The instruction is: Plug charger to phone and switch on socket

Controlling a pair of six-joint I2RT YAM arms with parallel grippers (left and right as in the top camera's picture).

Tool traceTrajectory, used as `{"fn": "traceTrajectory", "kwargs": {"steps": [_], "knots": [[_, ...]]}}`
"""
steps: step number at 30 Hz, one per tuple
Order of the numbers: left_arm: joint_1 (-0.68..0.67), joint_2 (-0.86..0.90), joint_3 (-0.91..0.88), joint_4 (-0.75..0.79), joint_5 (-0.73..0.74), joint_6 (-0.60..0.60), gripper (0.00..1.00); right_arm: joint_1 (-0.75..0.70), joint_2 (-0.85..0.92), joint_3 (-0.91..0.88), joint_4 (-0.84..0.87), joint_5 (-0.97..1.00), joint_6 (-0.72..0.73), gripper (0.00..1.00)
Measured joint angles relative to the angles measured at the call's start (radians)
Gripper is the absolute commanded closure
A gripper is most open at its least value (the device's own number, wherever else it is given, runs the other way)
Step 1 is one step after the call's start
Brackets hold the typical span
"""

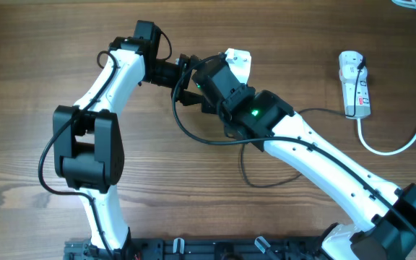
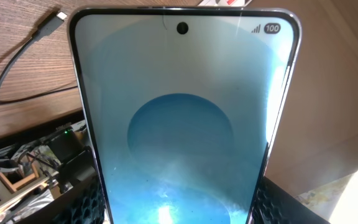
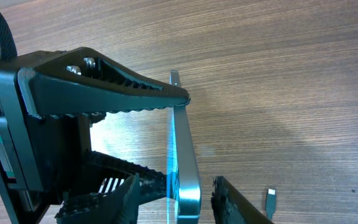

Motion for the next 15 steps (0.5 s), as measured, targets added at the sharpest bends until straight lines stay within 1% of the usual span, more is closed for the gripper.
{"fn": "traceTrajectory", "kwargs": {"steps": [15], "knots": [[-0.012,0.000,0.000,0.000,0.008,0.000,0.33,0.000,0.008,0.000,0.000,0.000,0.000,0.63]]}}
